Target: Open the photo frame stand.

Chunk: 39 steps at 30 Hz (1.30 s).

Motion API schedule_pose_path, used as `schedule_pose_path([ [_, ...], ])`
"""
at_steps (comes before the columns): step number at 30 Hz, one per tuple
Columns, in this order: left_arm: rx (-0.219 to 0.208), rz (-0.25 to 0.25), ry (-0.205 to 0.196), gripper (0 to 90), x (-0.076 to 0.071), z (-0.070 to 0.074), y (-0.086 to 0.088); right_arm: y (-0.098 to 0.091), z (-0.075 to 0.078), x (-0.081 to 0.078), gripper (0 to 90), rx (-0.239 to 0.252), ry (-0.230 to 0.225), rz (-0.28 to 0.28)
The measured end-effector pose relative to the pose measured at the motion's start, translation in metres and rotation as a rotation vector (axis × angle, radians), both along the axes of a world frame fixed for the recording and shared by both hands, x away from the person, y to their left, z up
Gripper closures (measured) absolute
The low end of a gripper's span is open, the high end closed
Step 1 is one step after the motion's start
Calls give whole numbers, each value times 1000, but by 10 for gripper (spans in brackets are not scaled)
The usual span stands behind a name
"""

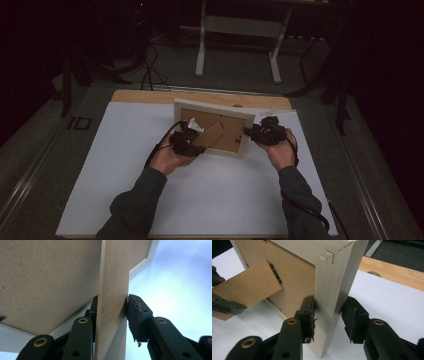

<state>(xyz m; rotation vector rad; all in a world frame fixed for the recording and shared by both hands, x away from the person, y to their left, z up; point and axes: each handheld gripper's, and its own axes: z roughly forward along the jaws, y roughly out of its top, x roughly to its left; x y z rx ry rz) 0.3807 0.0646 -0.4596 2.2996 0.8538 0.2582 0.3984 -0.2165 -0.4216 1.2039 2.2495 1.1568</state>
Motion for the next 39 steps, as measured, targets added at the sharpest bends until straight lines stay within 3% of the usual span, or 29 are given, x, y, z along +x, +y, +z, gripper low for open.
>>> schedule_pose_path([
  [8, 29, 17, -25, 679, 1, -2, -6, 3, 2, 0, 626, -43, -28, -4],
  [12, 34, 15, -56, 681, 0, -2, -10, 5, 2, -1, 626, -58, -41, -8],
  [19, 18, 29, -79, 681, -1, -2, -13, 6, 0, -4, 627, -64, -63, -25],
  [39, -7, 20, -92, 685, -12, -5, -13, 10, -3, -21, 633, -125, -141, 6],
])
